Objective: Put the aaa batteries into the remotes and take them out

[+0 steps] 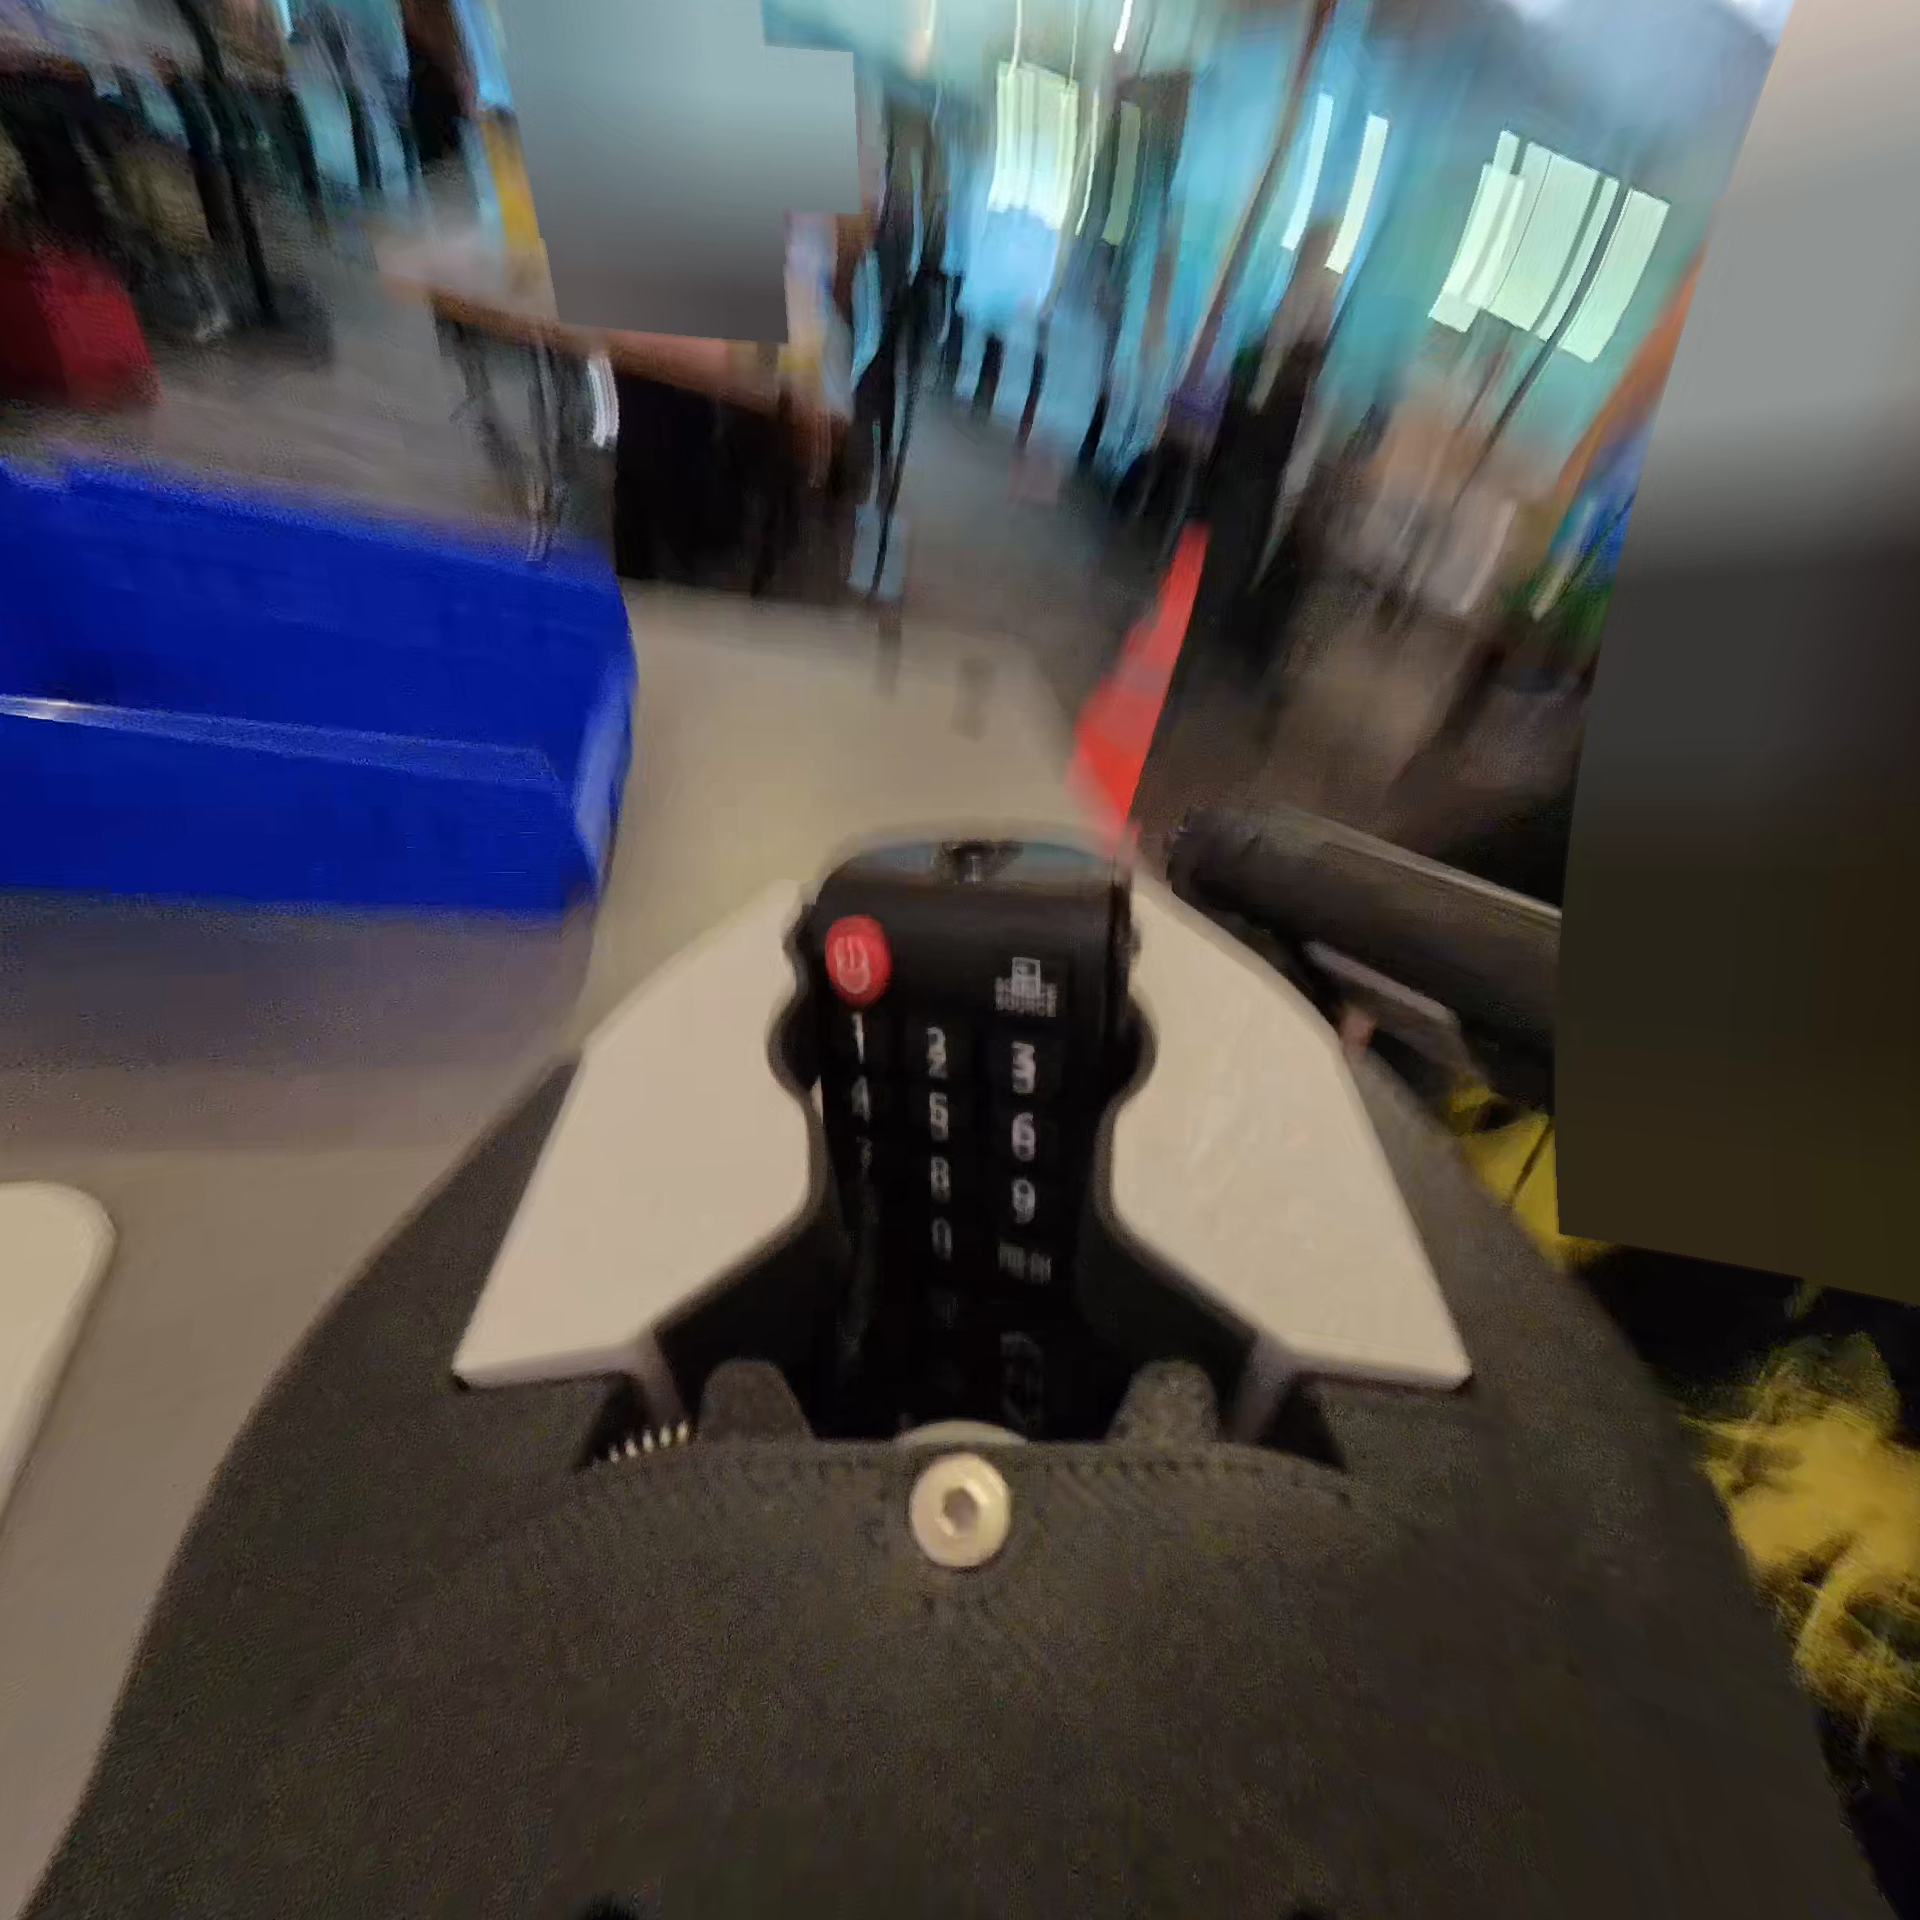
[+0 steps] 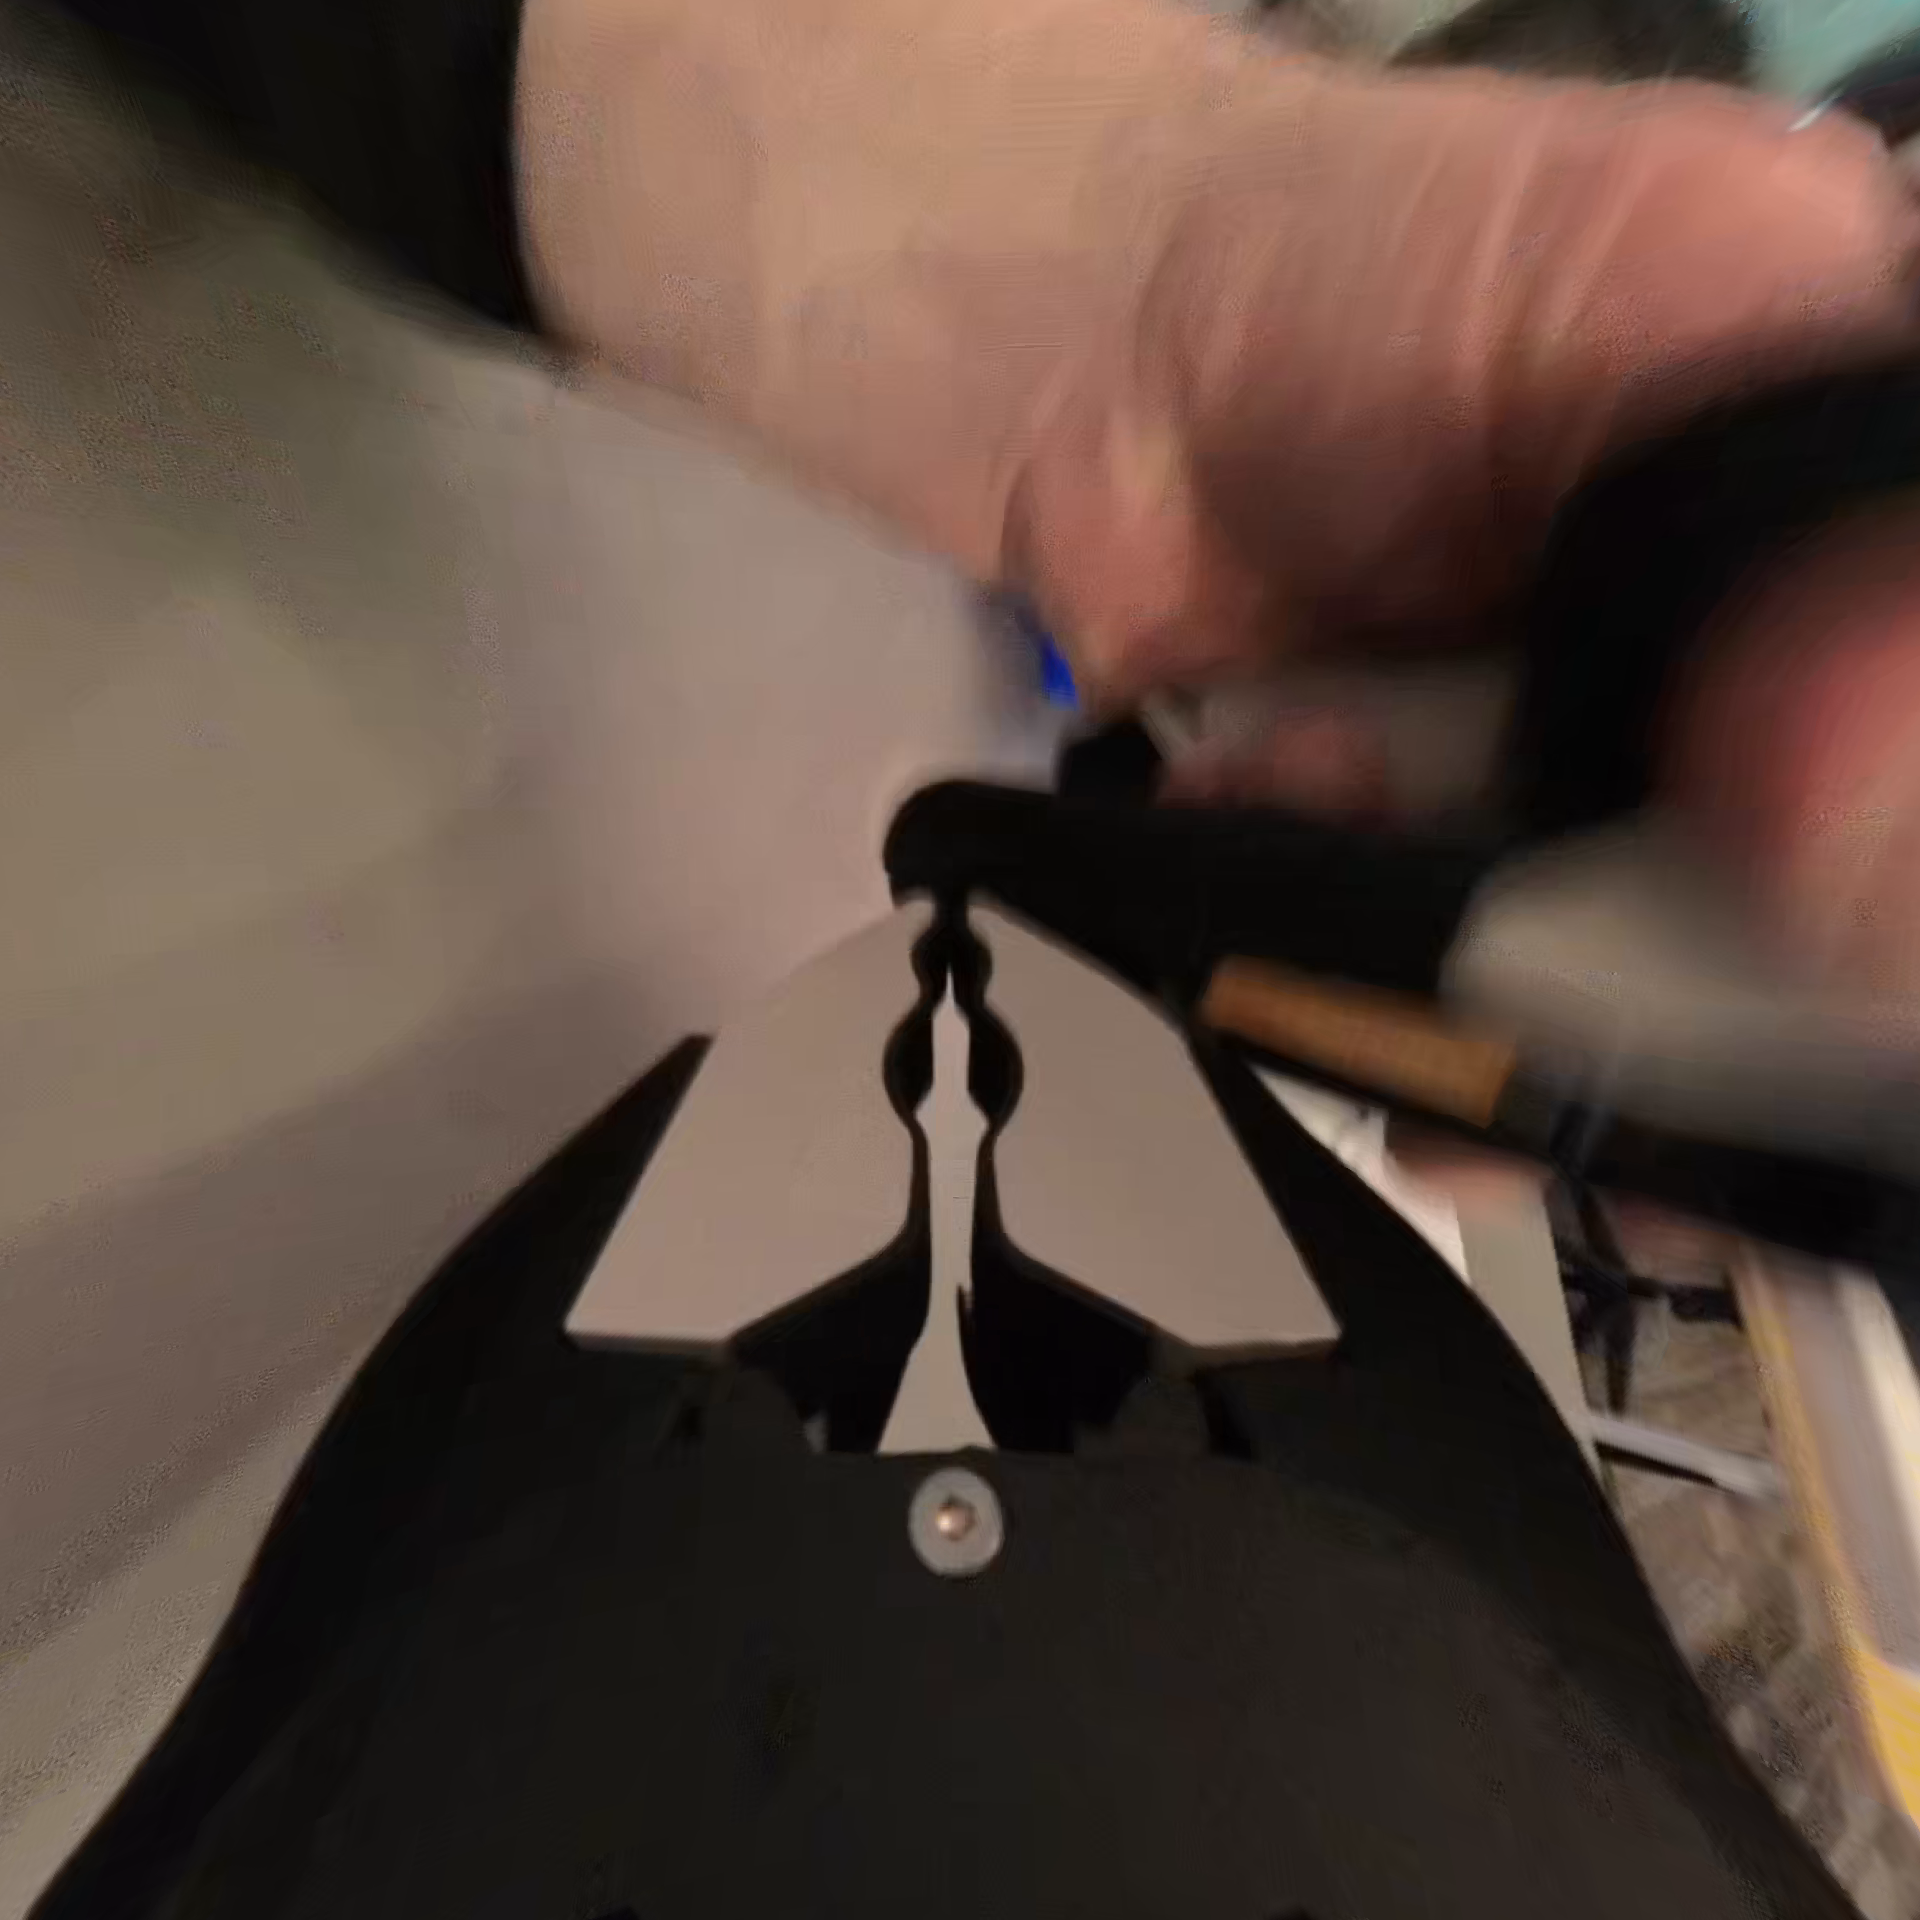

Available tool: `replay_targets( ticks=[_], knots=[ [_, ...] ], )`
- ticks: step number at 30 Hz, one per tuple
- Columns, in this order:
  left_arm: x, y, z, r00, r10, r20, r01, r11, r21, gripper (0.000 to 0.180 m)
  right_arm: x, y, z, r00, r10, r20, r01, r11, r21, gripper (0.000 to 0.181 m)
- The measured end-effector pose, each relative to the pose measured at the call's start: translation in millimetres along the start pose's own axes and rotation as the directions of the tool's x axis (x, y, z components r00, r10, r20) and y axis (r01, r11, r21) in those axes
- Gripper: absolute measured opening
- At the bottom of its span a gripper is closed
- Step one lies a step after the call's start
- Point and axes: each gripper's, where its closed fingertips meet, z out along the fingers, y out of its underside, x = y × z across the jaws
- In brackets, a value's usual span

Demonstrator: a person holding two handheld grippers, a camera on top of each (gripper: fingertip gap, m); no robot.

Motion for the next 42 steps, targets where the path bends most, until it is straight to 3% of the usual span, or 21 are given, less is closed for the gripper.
replay_targets(
  ticks=[1, 2, 3, 5, 7, 9, 11, 13, 14, 17, 20, 24, 26, 29, 33, 35, 38, 42],
  knots=[
    [6, 13, 15, 0.992, 0.123, 0.038, -0.117, 0.986, -0.118, 0.049, -32, 19, 29, 0.988, -0.096, 0.122, 0.112, 0.985, -0.128, 0.000],
    [9, 13, 20, 0.988, 0.147, 0.054, -0.139, 0.983, -0.119, 0.049, -51, 24, 49, 0.978, -0.164, 0.131, 0.184, 0.969, -0.163, 0.000],
    [2, 11, 13, 0.994, 0.091, 0.066, -0.085, 0.992, -0.091, 0.047, -54, 9, 48, 0.984, -0.134, 0.117, 0.142, 0.988, -0.067, 0.000],
    [-19, -3, -15, 0.990, 0.058, 0.125, -0.061, 0.998, 0.021, 0.047, -19, 13, 23, 0.998, -0.029, 0.064, 0.033, 0.997, -0.063, 0.000],
    [-21, -21, -34, 0.994, 0.056, 0.093, -0.069, 0.987, 0.144, 0.048, 0, 28, 2, 0.994, 0.108, 0.018, -0.107, 0.994, -0.017, 0.020],
    [-22, -30, -44, 0.999, 0.038, 0.035, -0.045, 0.970, 0.237, 0.048, 17, 41, -14, 0.992, 0.103, -0.078, -0.105, 0.994, -0.020, 0.027],
    [-21, -36, -52, 0.999, 0.023, -0.038, -0.009, 0.946, 0.325, 0.048, 31, 26, -30, 0.961, 0.269, -0.061, -0.257, 0.954, 0.156, 0.042],
    [-15, -45, -59, 0.994, 0.030, -0.107, 0.017, 0.909, 0.416, 0.048, 45, 28, -34, 0.925, 0.363, -0.109, -0.338, 0.920, 0.201, 0.075],
    [-11, -49, -61, 0.991, 0.059, -0.118, 0.000, 0.894, 0.448, 0.048, 38, 22, -29, 0.911, 0.412, -0.036, -0.393, 0.890, 0.231, 0.077],
    [9, -53, -57, 0.979, 0.150, -0.138, -0.068, 0.877, 0.476, 0.049, 26, -7, -23, 0.793, 0.555, 0.253, -0.608, 0.691, 0.391, 0.081],
    [26, -50, -48, 0.962, 0.178, -0.209, -0.066, 0.889, 0.453, 0.049, 25, -6, -19, 0.723, 0.590, 0.359, -0.689, 0.577, 0.439, 0.039],
    [37, -46, -42, 0.942, 0.180, -0.283, -0.040, 0.898, 0.439, 0.049, 18, -7, -27, 0.684, 0.548, 0.482, -0.730, 0.513, 0.453, 0.033],
    [39, -44, -40, 0.940, 0.189, -0.285, -0.053, 0.904, 0.425, 0.047, 16, -7, -27, 0.715, 0.524, 0.463, -0.699, 0.542, 0.466, 0.029],
    [29, -45, -42, 0.960, 0.228, -0.163, -0.145, 0.901, 0.408, 0.042, 19, -1, -29, 0.721, 0.540, 0.435, -0.693, 0.580, 0.428, 0.022],
    [17, -44, -50, 0.962, 0.272, -0.016, -0.256, 0.921, 0.295, 0.047, 24, 28, -32, 0.790, 0.561, 0.247, -0.612, 0.744, 0.269, 0.020],
    [12, -40, -56, 0.942, 0.327, 0.076, -0.336, 0.921, 0.199, 0.052, 29, 46, -40, 0.857, 0.506, 0.091, -0.514, 0.846, 0.138, 0.021],
    [9, -22, -61, 0.882, 0.438, 0.175, -0.441, 0.897, -0.022, 0.062, 37, 69, -61, 0.928, 0.362, -0.082, -0.369, 0.925, -0.092, 0.020],
    [14, 2, -55, 0.792, 0.579, 0.192, -0.520, 0.806, -0.283, 0.065, 39, 81, -85, 0.975, 0.195, -0.106, -0.219, 0.917, -0.334, 0.020]
  ],
)
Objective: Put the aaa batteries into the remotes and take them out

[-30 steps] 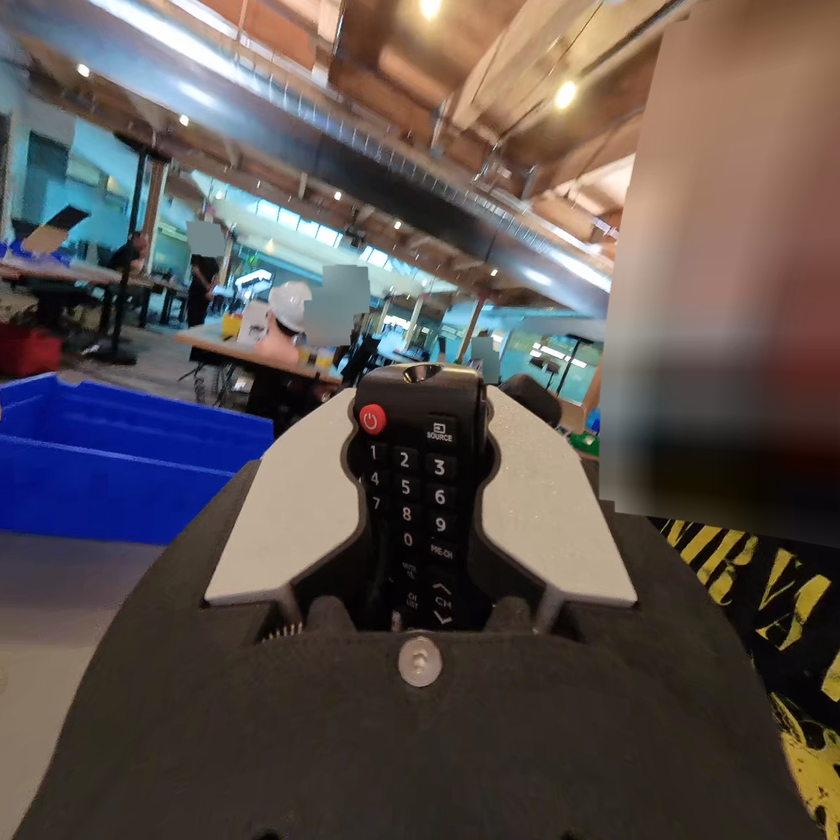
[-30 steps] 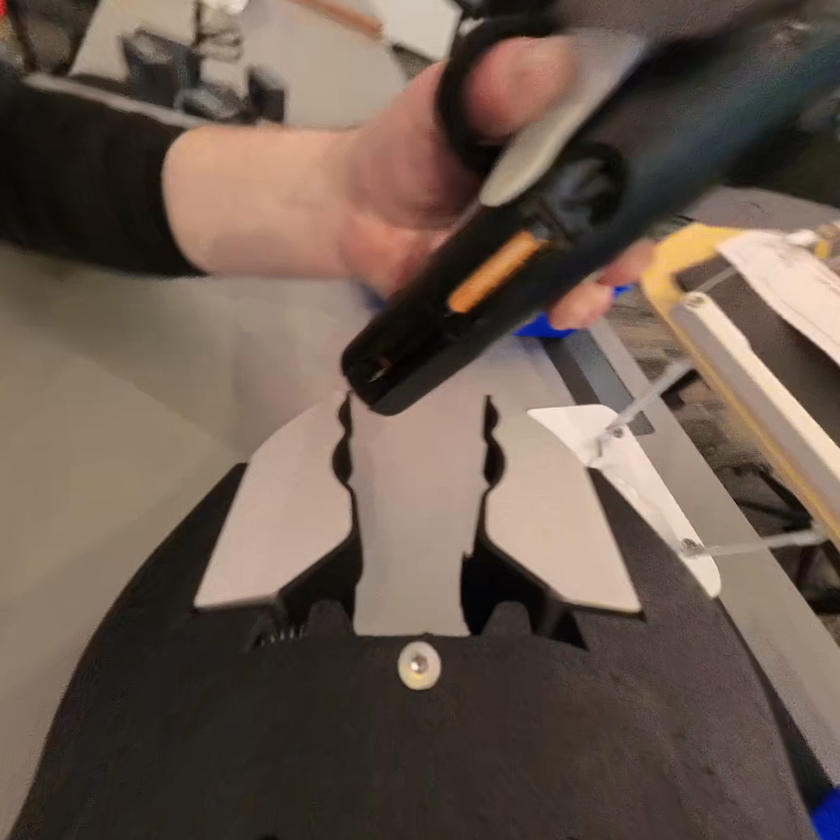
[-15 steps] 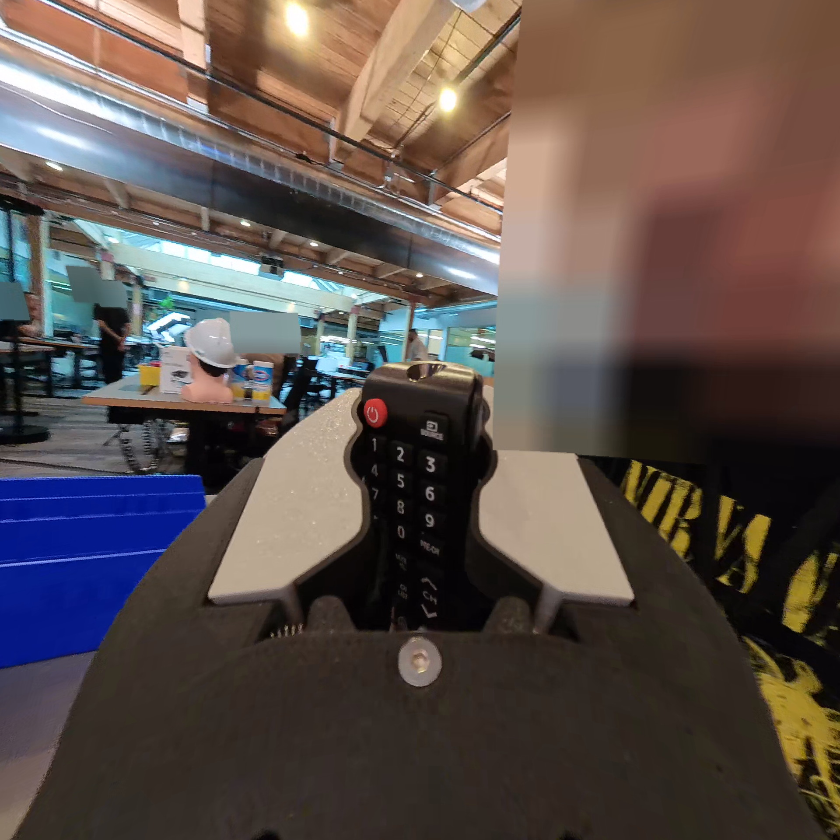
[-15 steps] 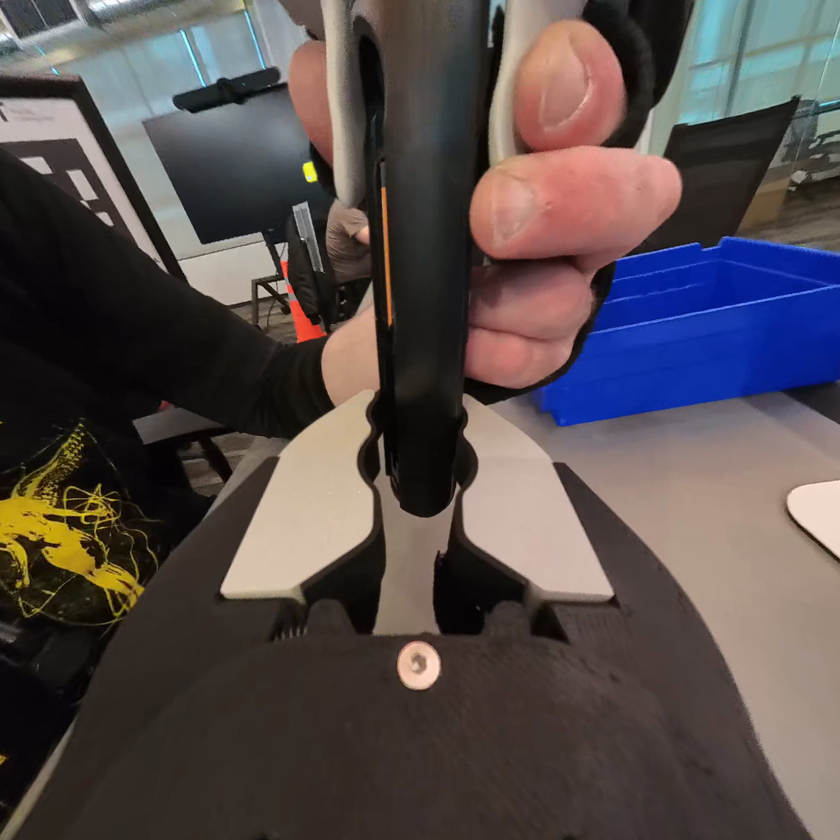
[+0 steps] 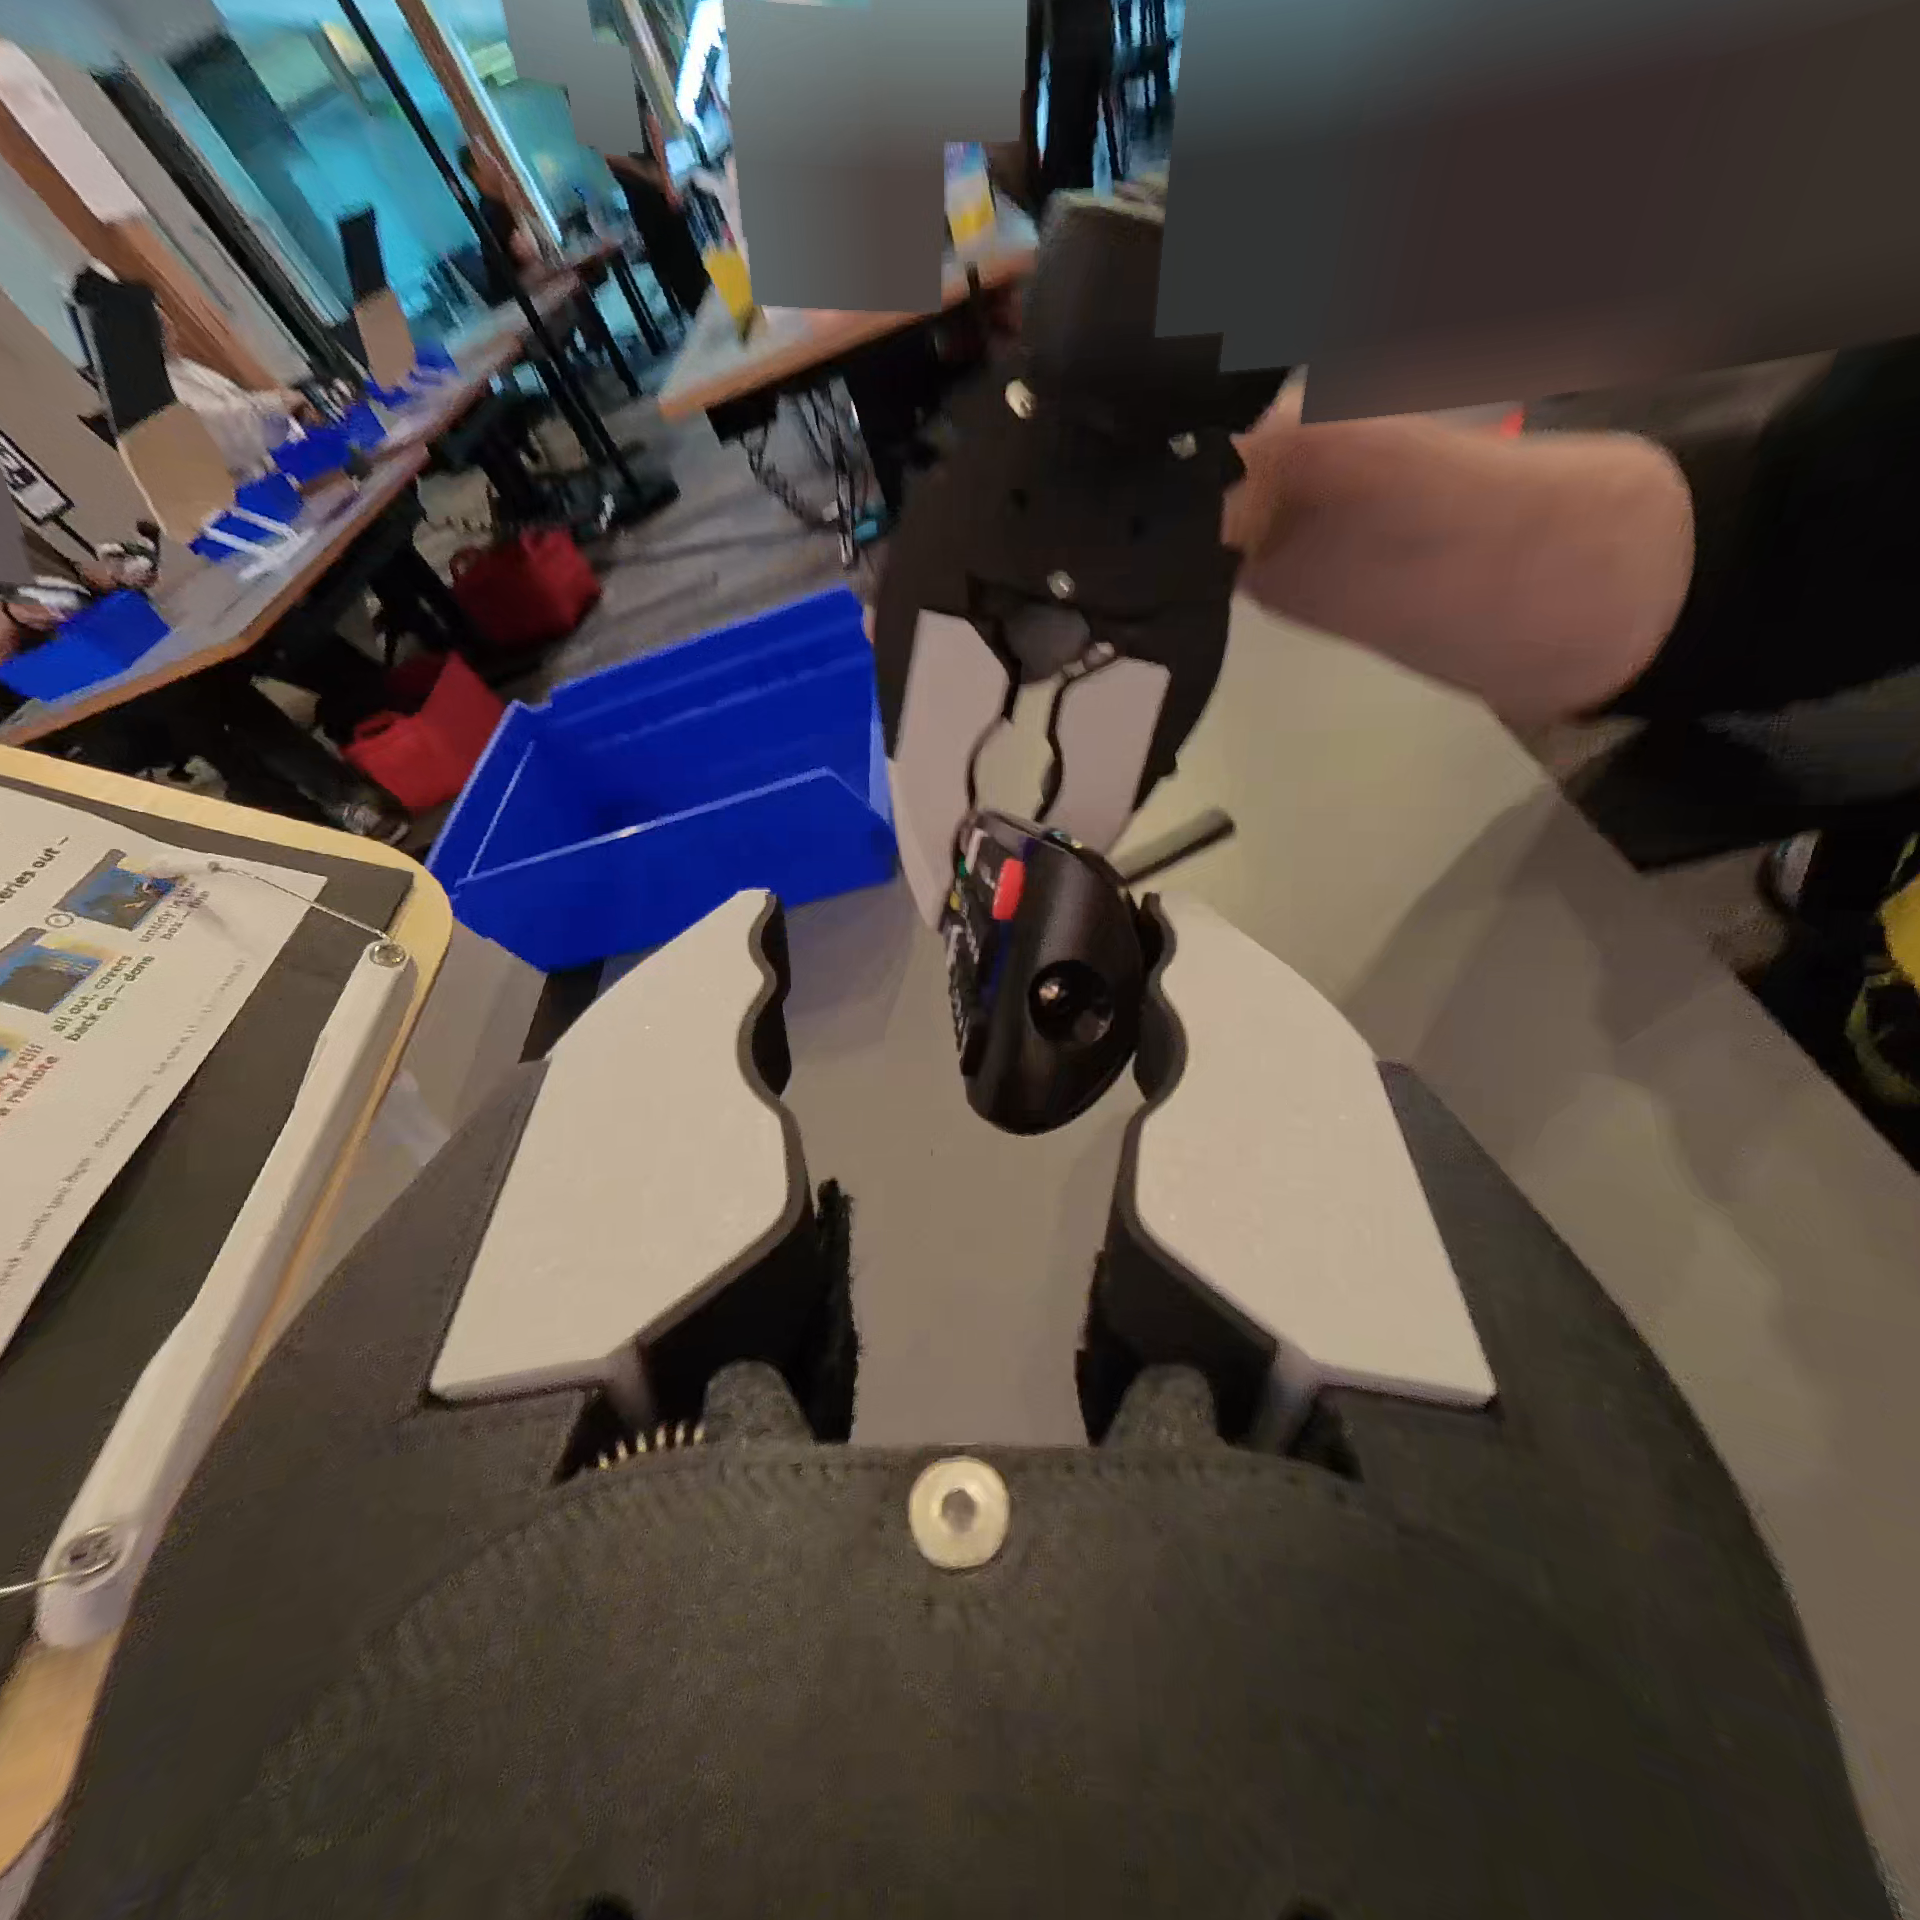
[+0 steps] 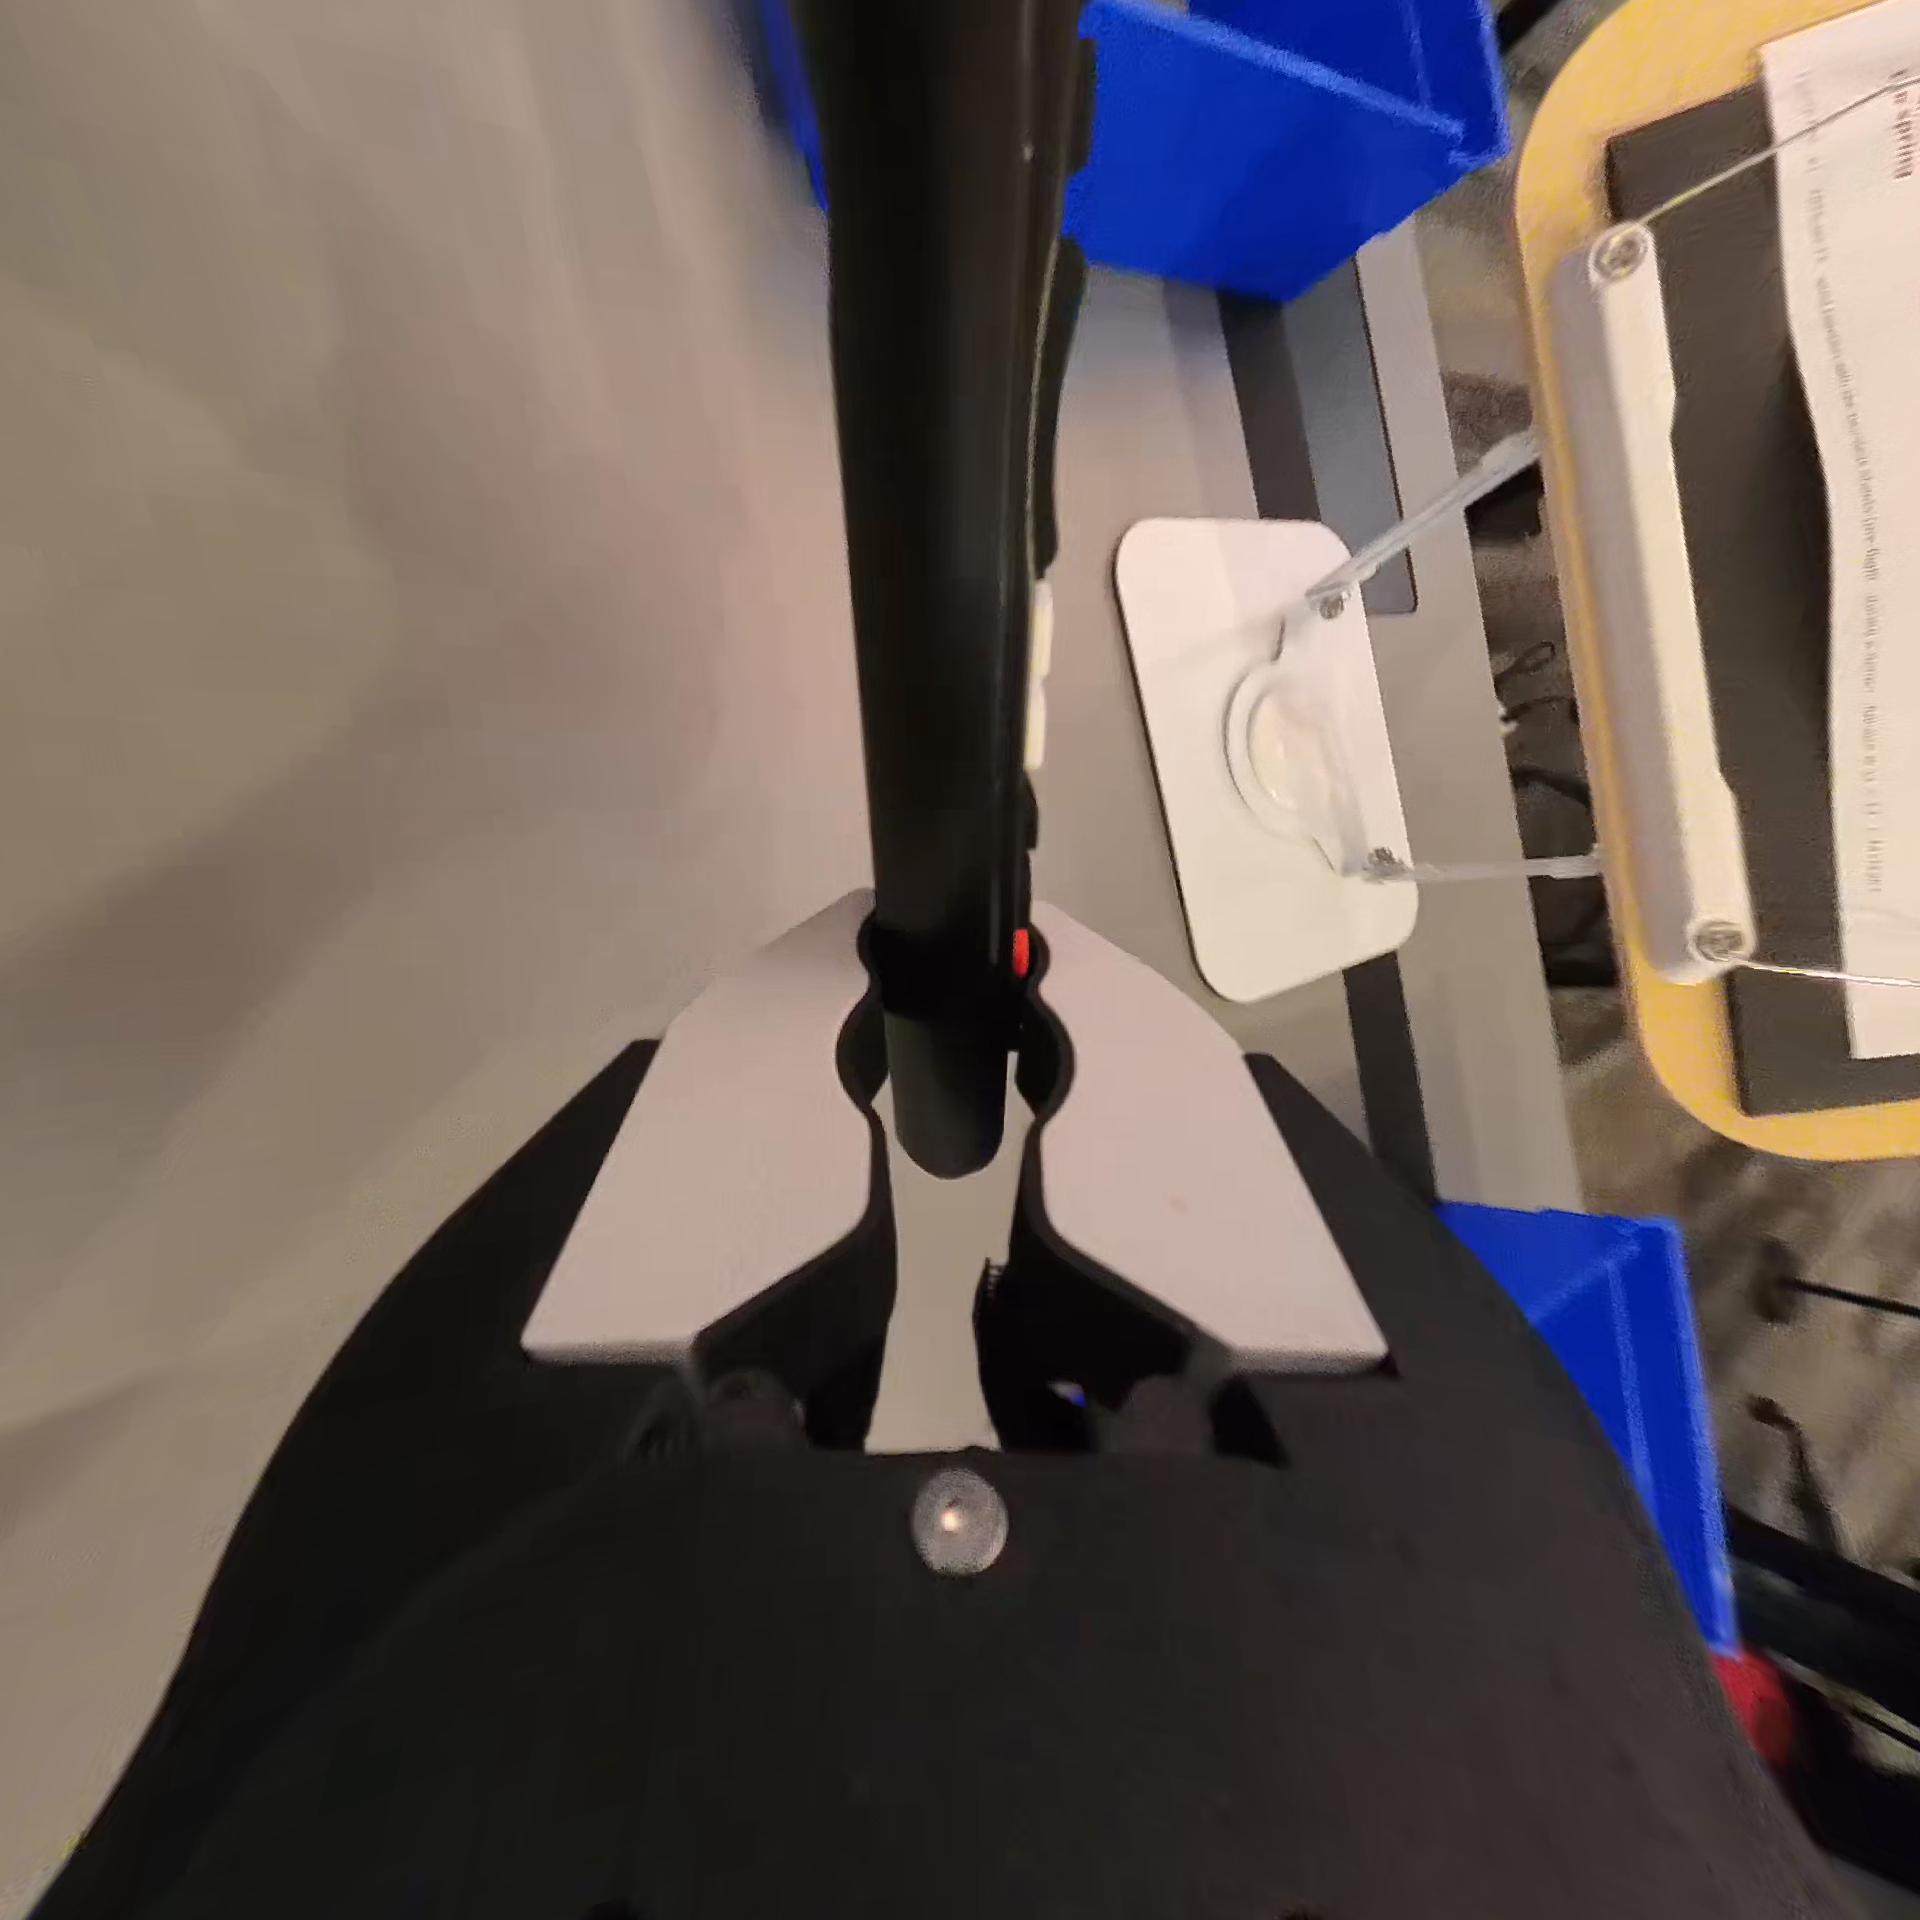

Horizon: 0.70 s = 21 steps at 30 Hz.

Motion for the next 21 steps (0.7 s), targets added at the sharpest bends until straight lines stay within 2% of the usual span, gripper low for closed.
replay_targets(
  ticks=[3, 5, 6, 8, 11, 15, 19, 21],
  knots=[
    [7, 6, 2, 0.994, 0.096, 0.044, -0.089, 0.984, -0.156, 0.052, 3, 4, -7, 0.998, -0.038, 0.044, 0.042, 0.995, -0.095, 0.020],
    [3, 19, 3, 0.981, 0.166, 0.105, -0.131, 0.951, -0.280, 0.046, -2, -13, -16, 0.993, -0.050, 0.104, 0.055, 0.997, -0.045, 0.020],
    [4, 21, 4, 0.975, 0.184, 0.122, -0.140, 0.944, -0.299, 0.046, 0, -12, -18, 0.992, -0.064, 0.105, 0.074, 0.993, -0.092, 0.020],
    [12, 15, 8, 0.979, 0.170, 0.115, -0.136, 0.956, -0.259, 0.038, 6, -15, -23, 0.989, -0.121, 0.087, 0.134, 0.978, -0.163, 0.020],
    [11, 21, 8, 0.959, 0.240, 0.149, -0.183, 0.929, -0.322, 0.023, 11, -20, -30, 0.977, -0.201, 0.073, 0.213, 0.943, -0.257, 0.020],
    [6, 38, 6, 0.949, 0.266, 0.167, -0.173, 0.886, -0.431, 0.025, 21, -30, -47, 0.960, -0.271, 0.068, 0.279, 0.909, -0.309, 0.019],
    [0, 46, 6, 0.946, 0.267, 0.185, -0.158, 0.875, -0.458, 0.033, 26, -44, -60, 0.945, -0.317, 0.078, 0.325, 0.893, -0.312, 0.019],
    [-6, 52, 5, 0.938, 0.280, 0.204, -0.153, 0.864, -0.479, 0.031, 33, -47, -68, 0.944, -0.325, 0.056, 0.325, 0.887, -0.328, 0.020]
  ],
)
